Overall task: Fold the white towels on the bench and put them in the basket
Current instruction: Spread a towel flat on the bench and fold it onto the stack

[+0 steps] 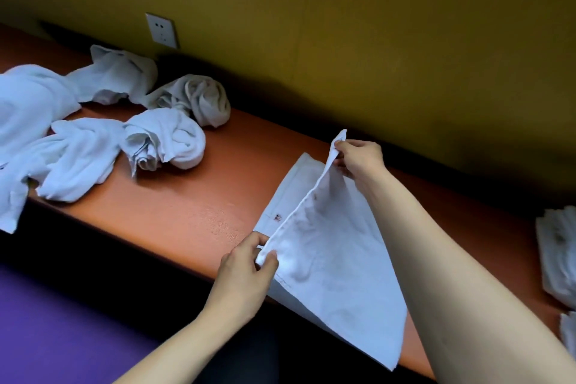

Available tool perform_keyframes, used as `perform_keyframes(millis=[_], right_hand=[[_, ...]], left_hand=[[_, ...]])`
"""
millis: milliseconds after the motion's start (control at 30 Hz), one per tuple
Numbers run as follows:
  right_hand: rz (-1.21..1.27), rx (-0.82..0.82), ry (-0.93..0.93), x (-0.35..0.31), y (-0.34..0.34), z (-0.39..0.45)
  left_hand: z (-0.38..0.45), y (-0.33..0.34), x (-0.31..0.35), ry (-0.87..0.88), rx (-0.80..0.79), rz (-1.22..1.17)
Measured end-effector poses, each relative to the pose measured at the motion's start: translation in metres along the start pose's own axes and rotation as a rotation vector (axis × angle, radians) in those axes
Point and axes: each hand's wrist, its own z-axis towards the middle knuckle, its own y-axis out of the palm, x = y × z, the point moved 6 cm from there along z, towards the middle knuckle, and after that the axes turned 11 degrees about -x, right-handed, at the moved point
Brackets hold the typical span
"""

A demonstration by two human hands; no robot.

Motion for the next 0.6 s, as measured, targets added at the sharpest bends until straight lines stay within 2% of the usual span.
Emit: perform_keyframes(millis=[100, 233, 400, 467, 600], right_hand=[[-0.021, -0.014, -0.002, 0.002, 0.020, 0.005], [0.034, -0.032, 0.002, 0.014, 0.032, -0.001], [0.052, -0.013, 0.046, 0.078, 0.009, -0.051], [-0.023, 0.035, 0.080, 0.116, -0.011, -0.083], [-0.273, 0.266, 0.157, 0.180, -0.059, -0.160]], left_hand=[[0.003, -0.010, -0.016, -0.049, 0.019, 0.015], [0.014, -0.015, -0.049, -0.197, 0.015, 0.082], [0.017, -0.019, -0.068, -0.275, 0.089, 0.198], [0.017, -0.019, -0.069, -0.268, 0.105, 0.246], [0.013, -0.018, -0.068, -0.229, 0.149, 0.409]])
